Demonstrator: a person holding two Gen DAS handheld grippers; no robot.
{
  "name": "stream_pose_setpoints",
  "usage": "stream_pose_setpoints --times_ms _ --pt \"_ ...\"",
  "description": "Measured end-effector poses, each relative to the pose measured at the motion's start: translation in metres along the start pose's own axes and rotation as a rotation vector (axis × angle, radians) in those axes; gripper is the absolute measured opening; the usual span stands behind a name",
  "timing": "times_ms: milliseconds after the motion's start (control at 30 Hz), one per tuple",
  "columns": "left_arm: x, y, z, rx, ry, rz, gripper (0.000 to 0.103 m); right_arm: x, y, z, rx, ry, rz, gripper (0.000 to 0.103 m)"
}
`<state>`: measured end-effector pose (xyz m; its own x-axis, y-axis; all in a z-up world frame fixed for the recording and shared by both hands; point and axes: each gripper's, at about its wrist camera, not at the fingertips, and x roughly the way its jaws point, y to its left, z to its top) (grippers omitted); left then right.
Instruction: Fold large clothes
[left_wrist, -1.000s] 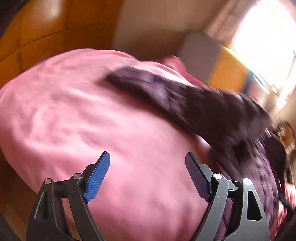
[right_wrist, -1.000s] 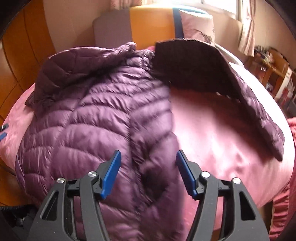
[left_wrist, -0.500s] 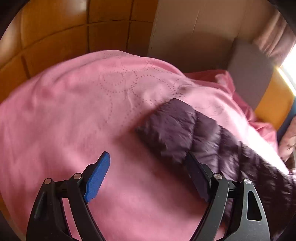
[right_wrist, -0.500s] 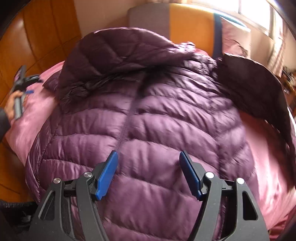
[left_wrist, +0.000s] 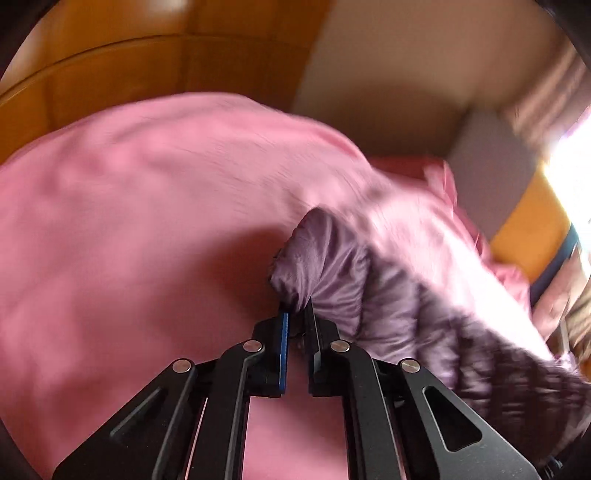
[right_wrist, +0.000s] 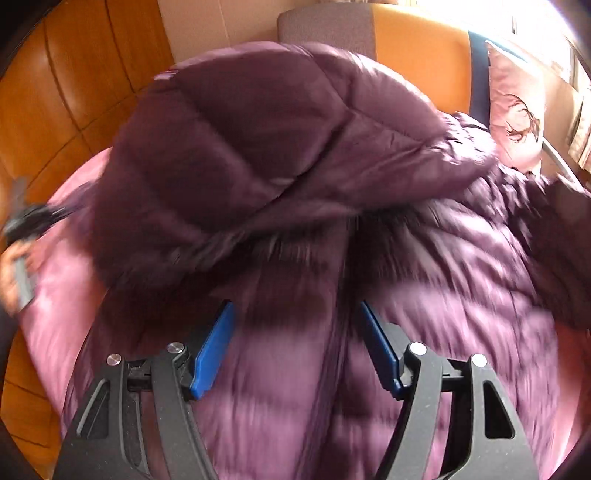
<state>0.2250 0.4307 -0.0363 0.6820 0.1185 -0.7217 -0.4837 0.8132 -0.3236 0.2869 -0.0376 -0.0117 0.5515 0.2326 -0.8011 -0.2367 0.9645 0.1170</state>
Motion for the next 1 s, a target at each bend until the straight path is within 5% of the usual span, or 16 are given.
stream_pose_setpoints --times_ms 100,267,600,667,800,1000 --pt "-0.057 0.051 -0.01 -0.113 -0.073 -0.005 0.006 0.024 0.002 0.036 0.032 -0.027 -0.029 0.068" --pt "-0.125 0.101 -0.048 -0.155 -0.109 0.048 0.006 0.063 0.014 0.073 0.089 -0.009 -0.049 0.069" --pt "-0.129 0.114 -0.121 -0.114 0.006 0.176 0.006 0.019 0.048 0.011 -0.037 -0.017 -0.021 0.081" --pt "-0.136 0.117 -0.121 -0.145 0.002 0.188 0.014 0.004 0.046 -0.006 -0.054 -0.026 -0.017 0.082" --pt "-0.167 0.128 -0.123 -0.254 -0.063 0.19 0.081 -0.018 0.039 -0.036 -0.036 -0.035 0.001 0.085" --pt "-0.174 0.147 -0.113 -0.369 -0.07 0.106 0.084 -0.028 0.03 -0.059 0.021 -0.019 0.03 0.085"
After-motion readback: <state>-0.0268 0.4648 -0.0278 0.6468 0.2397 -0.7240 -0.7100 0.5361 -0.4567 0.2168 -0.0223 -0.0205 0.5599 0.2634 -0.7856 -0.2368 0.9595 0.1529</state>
